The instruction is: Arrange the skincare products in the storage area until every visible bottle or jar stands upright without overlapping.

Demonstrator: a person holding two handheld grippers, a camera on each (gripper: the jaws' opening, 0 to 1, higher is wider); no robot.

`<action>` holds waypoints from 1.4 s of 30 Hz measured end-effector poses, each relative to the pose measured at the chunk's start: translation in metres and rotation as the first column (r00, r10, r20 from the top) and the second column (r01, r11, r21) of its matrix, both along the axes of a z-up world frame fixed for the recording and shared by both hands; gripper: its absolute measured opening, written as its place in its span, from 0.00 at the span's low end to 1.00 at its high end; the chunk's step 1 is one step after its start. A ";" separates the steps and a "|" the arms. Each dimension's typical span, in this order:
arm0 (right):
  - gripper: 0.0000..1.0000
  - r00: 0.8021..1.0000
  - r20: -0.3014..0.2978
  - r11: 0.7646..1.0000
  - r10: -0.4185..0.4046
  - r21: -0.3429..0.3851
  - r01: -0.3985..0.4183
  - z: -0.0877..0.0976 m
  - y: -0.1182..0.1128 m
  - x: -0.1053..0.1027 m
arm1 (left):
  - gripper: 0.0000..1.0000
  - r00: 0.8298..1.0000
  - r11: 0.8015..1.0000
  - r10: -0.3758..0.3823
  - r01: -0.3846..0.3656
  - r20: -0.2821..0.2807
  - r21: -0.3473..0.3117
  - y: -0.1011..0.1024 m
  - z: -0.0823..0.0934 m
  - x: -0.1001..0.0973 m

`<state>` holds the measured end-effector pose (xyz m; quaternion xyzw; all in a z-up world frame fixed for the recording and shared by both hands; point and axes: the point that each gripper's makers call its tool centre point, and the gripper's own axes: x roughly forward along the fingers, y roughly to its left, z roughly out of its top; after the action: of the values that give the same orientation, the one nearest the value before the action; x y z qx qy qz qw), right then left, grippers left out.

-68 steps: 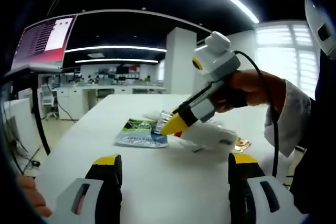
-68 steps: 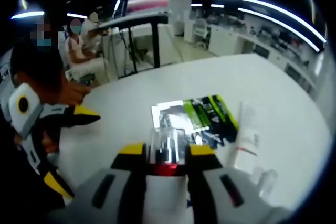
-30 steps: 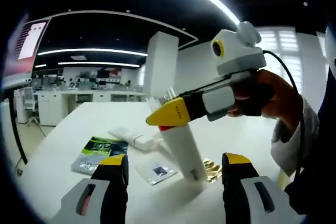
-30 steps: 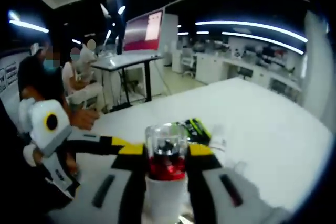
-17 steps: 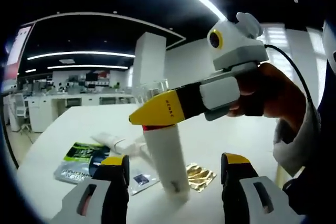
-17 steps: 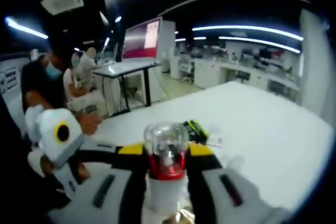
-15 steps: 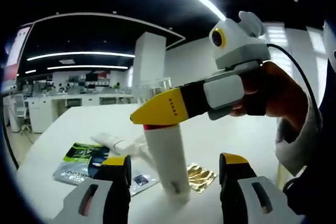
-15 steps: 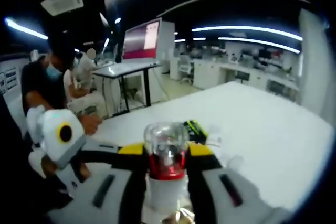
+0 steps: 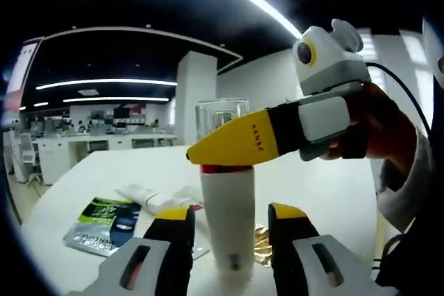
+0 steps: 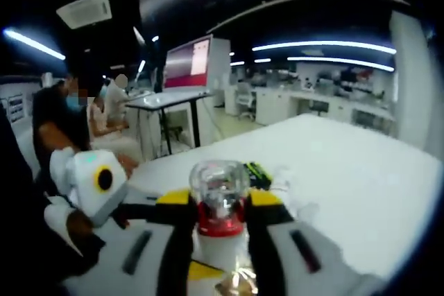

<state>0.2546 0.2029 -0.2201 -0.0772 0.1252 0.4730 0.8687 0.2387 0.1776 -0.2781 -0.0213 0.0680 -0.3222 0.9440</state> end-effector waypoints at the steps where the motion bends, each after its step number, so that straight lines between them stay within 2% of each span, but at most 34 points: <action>1: 0.28 1.000 0.004 1.000 0.001 0.002 -0.001 0.000 0.000 -0.001 | 0.42 1.000 1.000 0.000 0.000 -0.001 -0.002 -0.001 -0.001 0.001; 7: 0.28 0.999 0.024 1.000 0.021 0.008 -0.022 0.000 -0.001 -0.006 | 0.32 0.999 0.999 -0.031 0.031 -0.015 0.024 -0.007 -0.010 0.004; 12: 0.28 0.999 0.041 0.999 0.025 0.031 -0.026 0.000 -0.004 -0.007 | 0.31 0.999 0.999 -0.034 0.034 -0.012 0.023 -0.008 -0.011 0.005; 16: 0.28 0.996 0.078 0.998 0.047 0.036 -0.050 0.000 -0.004 -0.009 | 0.31 0.999 0.998 -0.041 0.041 0.014 0.051 -0.009 -0.013 0.005; 20: 0.28 0.995 0.067 0.995 0.072 0.067 -0.076 -0.002 -0.005 -0.009 | 0.31 0.998 0.997 -0.047 0.045 0.032 0.061 -0.009 -0.013 0.005; 23: 0.28 0.994 0.055 0.993 0.090 0.069 -0.094 -0.008 -0.006 -0.010 | 0.30 0.998 0.997 -0.065 0.064 0.018 0.032 -0.008 -0.013 0.005; 27: 0.29 0.991 0.015 0.982 0.131 0.134 -0.132 -0.008 -0.006 -0.014 | 0.30 0.995 0.994 -0.103 0.102 0.015 0.033 -0.010 -0.013 0.002; 32: 0.30 0.984 0.018 0.974 0.177 0.144 -0.177 -0.007 -0.007 -0.017 | 0.30 0.986 0.985 -0.168 0.167 0.016 0.035 -0.011 -0.014 -0.001; 35: 0.30 0.976 0.058 0.970 0.209 0.113 -0.215 -0.006 -0.007 -0.020 | 0.30 0.976 0.976 -0.216 0.215 0.007 0.043 -0.013 -0.015 -0.003; 36: 0.30 0.970 0.093 0.969 0.224 0.089 -0.232 -0.004 -0.007 -0.021 | 0.30 0.974 0.973 -0.227 0.227 0.005 0.044 -0.014 -0.015 -0.004; 39: 0.30 0.960 0.127 0.964 0.248 0.065 -0.257 -0.003 -0.008 -0.023 | 0.30 0.967 0.966 -0.256 0.257 -0.009 0.039 -0.015 -0.015 -0.005; 42: 0.33 0.958 0.123 0.960 0.260 0.068 -0.270 -0.002 -0.010 -0.025 | 0.30 0.952 0.951 -0.304 0.305 -0.038 0.041 -0.017 -0.017 -0.011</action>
<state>0.2300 0.1925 -0.2218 -0.0832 0.0445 0.5850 0.8055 0.2281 0.1602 -0.2952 0.0063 0.0926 -0.4617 0.8822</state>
